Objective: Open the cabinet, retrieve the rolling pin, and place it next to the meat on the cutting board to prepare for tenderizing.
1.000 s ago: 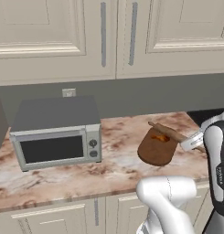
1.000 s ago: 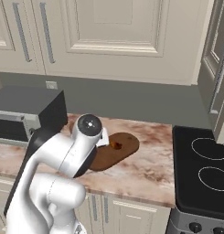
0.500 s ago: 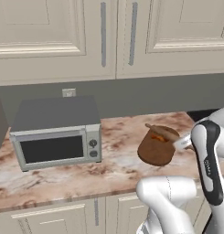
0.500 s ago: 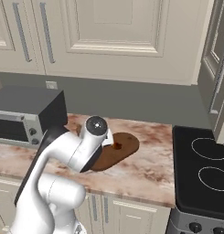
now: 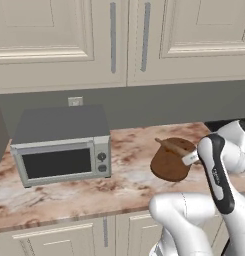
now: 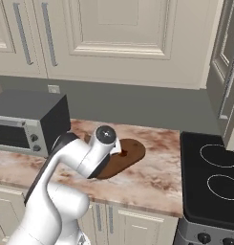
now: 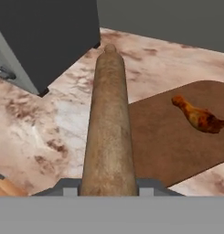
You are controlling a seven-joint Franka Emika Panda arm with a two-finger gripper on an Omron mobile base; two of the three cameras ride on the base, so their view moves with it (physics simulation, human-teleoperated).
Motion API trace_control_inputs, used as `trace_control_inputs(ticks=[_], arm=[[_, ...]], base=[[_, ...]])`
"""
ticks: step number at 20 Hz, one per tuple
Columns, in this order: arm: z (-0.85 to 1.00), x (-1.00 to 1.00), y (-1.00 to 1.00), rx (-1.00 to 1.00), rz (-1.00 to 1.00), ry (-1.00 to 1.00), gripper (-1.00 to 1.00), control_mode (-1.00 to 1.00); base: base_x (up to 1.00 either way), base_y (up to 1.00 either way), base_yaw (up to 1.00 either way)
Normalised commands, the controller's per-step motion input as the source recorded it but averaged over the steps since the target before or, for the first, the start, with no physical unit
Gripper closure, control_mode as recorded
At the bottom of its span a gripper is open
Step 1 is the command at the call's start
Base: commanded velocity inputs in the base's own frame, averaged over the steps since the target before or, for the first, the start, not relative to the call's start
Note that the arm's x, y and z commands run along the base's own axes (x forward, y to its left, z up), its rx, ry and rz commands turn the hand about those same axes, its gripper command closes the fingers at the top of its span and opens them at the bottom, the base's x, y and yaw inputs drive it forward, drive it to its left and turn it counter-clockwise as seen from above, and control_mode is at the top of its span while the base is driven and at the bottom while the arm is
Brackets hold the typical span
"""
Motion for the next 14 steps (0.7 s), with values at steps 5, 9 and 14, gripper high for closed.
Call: trace_control_inputs(ticks=[5,9,14], arm=[[-0.35,0.32,-0.05,0.00,0.00,0.03,1.00,-1.00],[-0.32,0.30,-0.05,0.00,0.00,0.02,1.00,-1.00],[-0.27,0.26,-0.02,0.00,0.00,0.02,1.00,-1.00]], base=[[0.00,0.00,0.00],[0.00,0.00,0.00],[0.00,0.00,0.00]])
